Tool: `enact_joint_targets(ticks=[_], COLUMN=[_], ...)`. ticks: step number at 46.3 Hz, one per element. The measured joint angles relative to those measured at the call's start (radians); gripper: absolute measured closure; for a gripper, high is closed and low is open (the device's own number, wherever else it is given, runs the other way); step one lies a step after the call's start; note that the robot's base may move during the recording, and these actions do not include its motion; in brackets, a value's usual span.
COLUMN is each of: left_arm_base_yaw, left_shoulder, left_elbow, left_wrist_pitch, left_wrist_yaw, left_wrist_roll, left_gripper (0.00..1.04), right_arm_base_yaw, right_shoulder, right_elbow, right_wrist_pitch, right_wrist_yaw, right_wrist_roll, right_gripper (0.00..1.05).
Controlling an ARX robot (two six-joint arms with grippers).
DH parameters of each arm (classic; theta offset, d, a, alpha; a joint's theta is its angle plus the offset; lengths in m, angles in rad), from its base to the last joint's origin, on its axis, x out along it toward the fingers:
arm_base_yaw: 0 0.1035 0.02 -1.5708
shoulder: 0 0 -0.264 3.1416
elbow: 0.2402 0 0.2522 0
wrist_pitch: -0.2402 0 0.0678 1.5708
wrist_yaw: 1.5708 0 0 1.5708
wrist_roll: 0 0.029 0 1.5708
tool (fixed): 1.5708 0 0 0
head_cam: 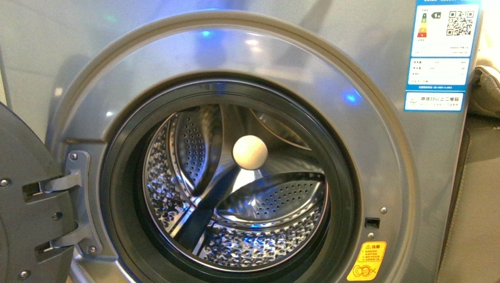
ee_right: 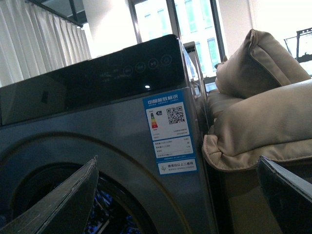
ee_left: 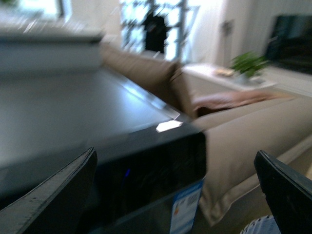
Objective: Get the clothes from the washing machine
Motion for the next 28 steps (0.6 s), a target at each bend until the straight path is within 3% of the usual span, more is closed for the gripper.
enact_joint_targets(ticks=[1,2,4,8,10,12,16,19,22,28], left_arm_base_yaw=[-0.003,-0.004,-0.008,-0.009,-0.01,-0.01,-0.015,-0.035,-0.037,0.027], left_shoulder=[0.021,0.026,0.035,0.035,0.032,0.03,0.026,-0.013,-0.15,-0.416], left_elbow=[0.066,0.082,0.117,0.122,0.122,0.123,0.123,0.055,-0.2,-0.617], left_wrist_pitch=[-0.121,-0.155,-0.283,-0.333,-0.328,-0.32,-0.319,-0.24,-0.055,0.166], left_wrist_yaw=[-0.084,-0.107,-0.182,-0.212,-0.218,-0.219,-0.217,-0.345,-0.554,-0.536], left_wrist_roll=[-0.064,-0.082,-0.14,-0.194,-0.212,-0.218,-0.227,-0.17,-0.077,-0.025], left_gripper=[0.06,0.06,0.06,0.06,0.06,0.06,0.06,0.13,0.27,0.47], right_arm_base_yaw=[0.002,0.009,0.028,0.027,-0.013,-0.065,-0.114,-0.124,-0.126,-0.126], right_shoulder=[0.001,-0.004,-0.034,-0.083,-0.115,-0.133,-0.149,-0.165,-0.191,-0.221], right_elbow=[0.0,0.003,0.049,0.09,0.082,0.06,0.011,-0.023,-0.055,-0.097], right_wrist_pitch=[0.0,-0.018,-0.2,-0.45,-0.552,-0.6,-0.605,-0.597,-0.585,-0.567], right_wrist_yaw=[0.0,0.015,0.084,0.105,0.048,-0.021,-0.039,-0.039,-0.044,-0.043], right_wrist_roll=[-0.003,-0.011,-0.059,-0.109,-0.127,-0.142,-0.155,-0.16,-0.166,-0.167], right_gripper=[0.08,0.09,0.15,0.27,0.34,0.41,0.54,0.65,0.79,1.0])
